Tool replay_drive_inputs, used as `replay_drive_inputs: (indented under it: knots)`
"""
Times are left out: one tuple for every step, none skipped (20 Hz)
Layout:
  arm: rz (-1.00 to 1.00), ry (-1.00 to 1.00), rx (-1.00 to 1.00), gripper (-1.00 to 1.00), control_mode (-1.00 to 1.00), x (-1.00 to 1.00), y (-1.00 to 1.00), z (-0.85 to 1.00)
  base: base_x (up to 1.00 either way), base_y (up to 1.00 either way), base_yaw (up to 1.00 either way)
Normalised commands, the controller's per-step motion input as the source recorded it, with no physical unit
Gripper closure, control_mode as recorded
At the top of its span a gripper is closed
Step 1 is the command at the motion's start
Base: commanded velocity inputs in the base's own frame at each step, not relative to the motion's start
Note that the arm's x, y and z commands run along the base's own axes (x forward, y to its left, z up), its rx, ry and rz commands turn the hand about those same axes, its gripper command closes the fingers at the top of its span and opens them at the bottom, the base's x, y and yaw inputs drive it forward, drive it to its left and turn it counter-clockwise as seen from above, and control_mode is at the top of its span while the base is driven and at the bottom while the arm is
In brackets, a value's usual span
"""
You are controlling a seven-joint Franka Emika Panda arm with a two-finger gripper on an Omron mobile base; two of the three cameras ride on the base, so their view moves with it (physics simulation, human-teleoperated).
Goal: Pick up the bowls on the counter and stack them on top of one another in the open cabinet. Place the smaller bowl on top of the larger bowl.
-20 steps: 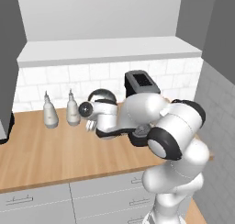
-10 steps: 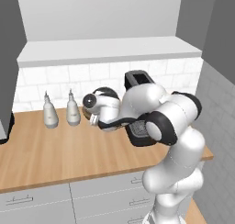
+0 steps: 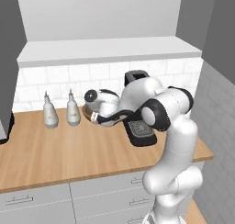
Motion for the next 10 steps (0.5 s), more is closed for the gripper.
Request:
replay_drive_inputs:
  knots:
    - [0.03,0.08,0.00,-1.00,-1.00,0.41,0.00,-0.24,0.00,0.00,0.00]
    - [0.00,0.05,0.00,-1.00,-1.00,0.41,0.00,-0.09,0.00,0.00,0.00]
    - [0.00,0.00,0.00,-1.00,-1.00,0.36,0.00,0.00,0.00,0.00,0.00]
    - [0.00,0.00,0.00,-1.00,-1.00,0.29,0.00,0.00,0.00,0.00,0.00]
    - [0.00,0.00,0.00,-1.00,-1.00,0.17,0.00,0.00,0.00,0.00,0.00]
    - [0.00,0.00,0.00,-1.00,-1.00,0.11,0.00,0.09,0.00,0.00,0.00]
    - [0.00,-0.12,0.00,-1.00,-1.00,0.00,0.00,0.34,0.00,0.00,0.00]
    - [0.00,-0.15,0.00,-1.00,-1.00,0.00,0.00,0.39,0.00,0.00,0.00]
    - [0.00,-0.13,0.00,-1.00,-1.00,-0.14,0.21,0.34,0.00,0.00,0.00]
    - [0.00,-0.08,0.00,-1.00,-1.00,-0.60,0.40,0.16,0.00,0.00,0.00]
